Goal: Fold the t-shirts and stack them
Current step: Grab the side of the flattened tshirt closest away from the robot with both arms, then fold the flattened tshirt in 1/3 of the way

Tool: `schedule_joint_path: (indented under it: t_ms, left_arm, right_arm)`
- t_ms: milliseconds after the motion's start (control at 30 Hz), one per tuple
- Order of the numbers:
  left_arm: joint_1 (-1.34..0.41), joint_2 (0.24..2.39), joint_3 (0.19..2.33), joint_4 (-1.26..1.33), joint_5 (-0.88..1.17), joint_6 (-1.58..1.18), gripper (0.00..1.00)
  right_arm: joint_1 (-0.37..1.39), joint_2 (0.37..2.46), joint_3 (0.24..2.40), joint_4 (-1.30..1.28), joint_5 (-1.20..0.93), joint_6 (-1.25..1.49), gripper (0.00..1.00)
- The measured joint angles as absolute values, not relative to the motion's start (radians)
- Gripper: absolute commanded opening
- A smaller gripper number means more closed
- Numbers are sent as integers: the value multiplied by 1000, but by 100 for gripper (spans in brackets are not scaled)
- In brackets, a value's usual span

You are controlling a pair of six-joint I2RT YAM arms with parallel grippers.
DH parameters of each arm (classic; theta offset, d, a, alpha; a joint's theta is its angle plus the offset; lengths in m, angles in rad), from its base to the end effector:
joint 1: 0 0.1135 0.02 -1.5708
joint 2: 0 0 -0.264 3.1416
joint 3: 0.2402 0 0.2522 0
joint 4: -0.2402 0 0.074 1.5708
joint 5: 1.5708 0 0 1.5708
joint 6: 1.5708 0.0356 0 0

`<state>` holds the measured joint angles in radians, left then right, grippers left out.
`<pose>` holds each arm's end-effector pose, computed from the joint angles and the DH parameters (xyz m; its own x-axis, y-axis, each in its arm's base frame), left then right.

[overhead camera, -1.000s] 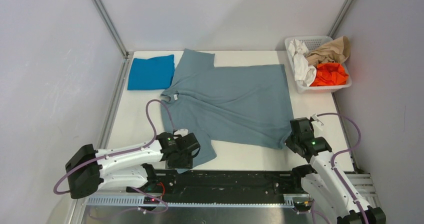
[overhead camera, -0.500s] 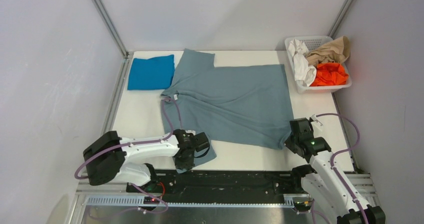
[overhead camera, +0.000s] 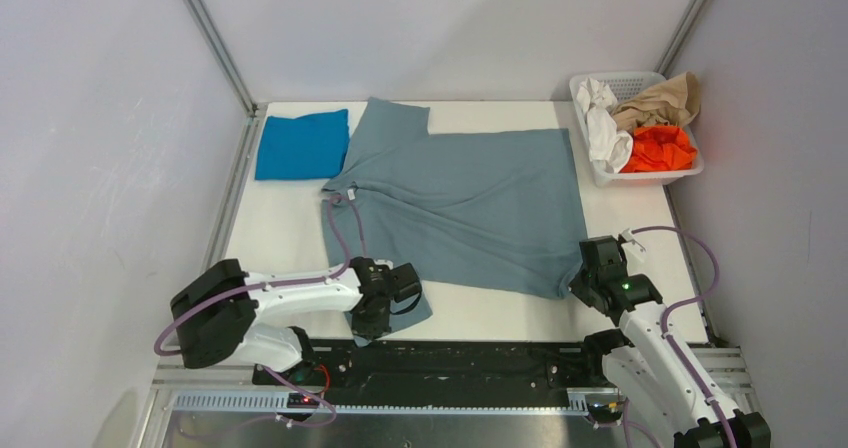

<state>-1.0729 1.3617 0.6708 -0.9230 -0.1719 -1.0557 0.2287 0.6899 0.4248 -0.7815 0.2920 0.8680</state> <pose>0.0949 -0.1618 0.1529 -0.9914 0.0286 -0.1275 0.0130 0.9925 0.1217 0.1217 0.0178 0.1817 -0.6036 0.6098 -0.5137 0.5938 0.7737 0.2208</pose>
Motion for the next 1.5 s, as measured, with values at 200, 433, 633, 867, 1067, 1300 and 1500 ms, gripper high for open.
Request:
schedule_joint_path:
  t_ms: [200, 433, 633, 867, 1067, 1300, 1500]
  left_arm:
    - [-1065, 1350, 669, -925, -186, -1049, 0]
    - [-1038, 1183, 648, -931, -339, -1029, 0]
    - [-1039, 1105, 647, -989, -330, -1013, 0]
    - [-1078, 1078, 624, -1029, -269, -1015, 0]
    - [-1084, 1095, 667, -1061, -358, -1039, 0]
    - [-1042, 1183, 852, -1036, -560, -1045, 0]
    - [-925, 1187, 922, -968, -681, -992, 0]
  right_arm:
    - [229, 691, 425, -779, 282, 861, 0]
    - [229, 663, 425, -780, 236, 864, 0]
    - [229, 573, 425, -832, 172, 919, 0]
    - [265, 457, 445, -955, 141, 978, 0]
    - [292, 438, 457, -977, 139, 984, 0]
    - [293, 520, 480, -885, 132, 948, 0]
    - [251, 649, 544, -793, 133, 900, 0]
